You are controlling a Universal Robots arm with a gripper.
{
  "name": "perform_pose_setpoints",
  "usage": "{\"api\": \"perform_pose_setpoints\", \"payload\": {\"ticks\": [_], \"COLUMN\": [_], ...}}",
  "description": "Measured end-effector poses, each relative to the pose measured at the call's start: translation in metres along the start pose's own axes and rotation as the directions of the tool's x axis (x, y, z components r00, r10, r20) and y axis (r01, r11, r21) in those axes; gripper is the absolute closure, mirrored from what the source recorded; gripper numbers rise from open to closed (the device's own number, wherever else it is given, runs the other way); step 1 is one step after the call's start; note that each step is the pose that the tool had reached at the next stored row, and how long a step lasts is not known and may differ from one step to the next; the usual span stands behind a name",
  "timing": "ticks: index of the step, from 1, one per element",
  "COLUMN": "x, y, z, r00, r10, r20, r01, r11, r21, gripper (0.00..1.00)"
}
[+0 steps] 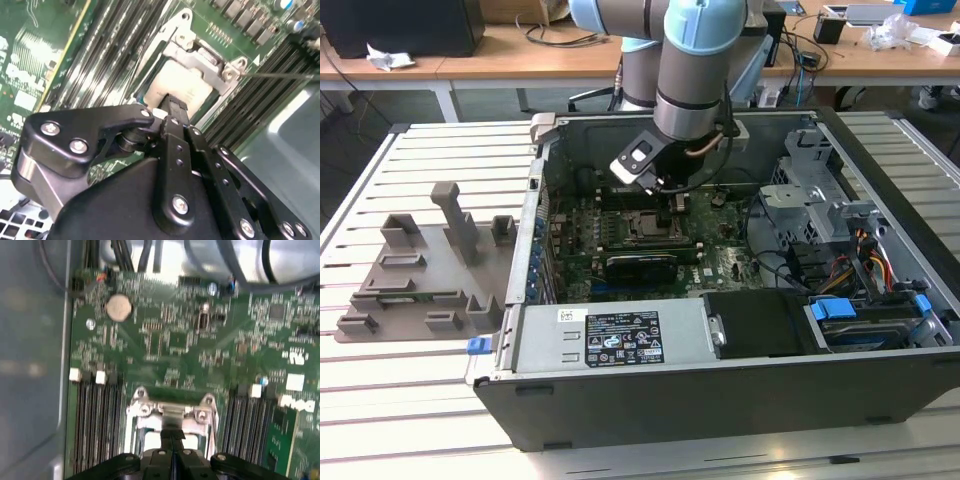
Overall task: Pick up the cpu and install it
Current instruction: 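Close the cpu cover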
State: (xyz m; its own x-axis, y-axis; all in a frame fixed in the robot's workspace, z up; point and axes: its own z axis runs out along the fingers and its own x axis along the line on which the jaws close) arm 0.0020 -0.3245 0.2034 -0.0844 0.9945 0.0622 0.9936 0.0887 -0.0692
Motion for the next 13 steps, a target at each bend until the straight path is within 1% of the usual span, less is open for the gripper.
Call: {"api": "perform_pose_setpoints", "payload": {"ticks": [2, 3, 4, 5, 6, 8, 9, 10, 11, 13], "x": [0.0004, 0.0005, 0.0008, 0.0011, 0.0012, 0.0014, 0.0015, 0.0018, 0.002, 0.0029], "y": [-0.0001, -0.0007, -0.001, -0.0014, -0.0015, -0.0029, -0.0048, -0.0072, -0.0113, -0.0227], "z": [-0.0034, -0.009, -0.0129, -0.0185, -0.021, -0.0215, -0.0214, -0.0206, -0.0191, -0.0155], "r00": [1.0, 1.0, 1.0, 1.0, 1.0, 1.0, 0.9998, 0.9996, 0.9995, 0.9994], "r10": [0.0, 0.0, 0.0, 0.0, 0.0, -0.005, -0.021, -0.029, -0.032, -0.033], "r20": [-0.0015, 0.0002, 0.0003, 0.0002, 0.0004, 0.0004, 0.001, -0.0005, -0.0008, -0.0015], "r01": [0.0, 0.0, 0.0, 0.0, 0.0, 0.005, 0.021, 0.029, 0.032, 0.033], "r11": [1.0, 1.0, 1.0, 1.0, 1.0, 1.0, 0.9998, 0.9996, 0.9995, 0.9994], "r21": [-0.0009, 0.0001, 0.0002, 0.0002, 0.0003, 0.0003, 0.0014, 0.0017, 0.0017, 0.0016], "gripper": [0.89, 0.89, 0.89, 0.89, 0.89, 0.89, 0.89, 0.89, 0.89, 0.89]}}
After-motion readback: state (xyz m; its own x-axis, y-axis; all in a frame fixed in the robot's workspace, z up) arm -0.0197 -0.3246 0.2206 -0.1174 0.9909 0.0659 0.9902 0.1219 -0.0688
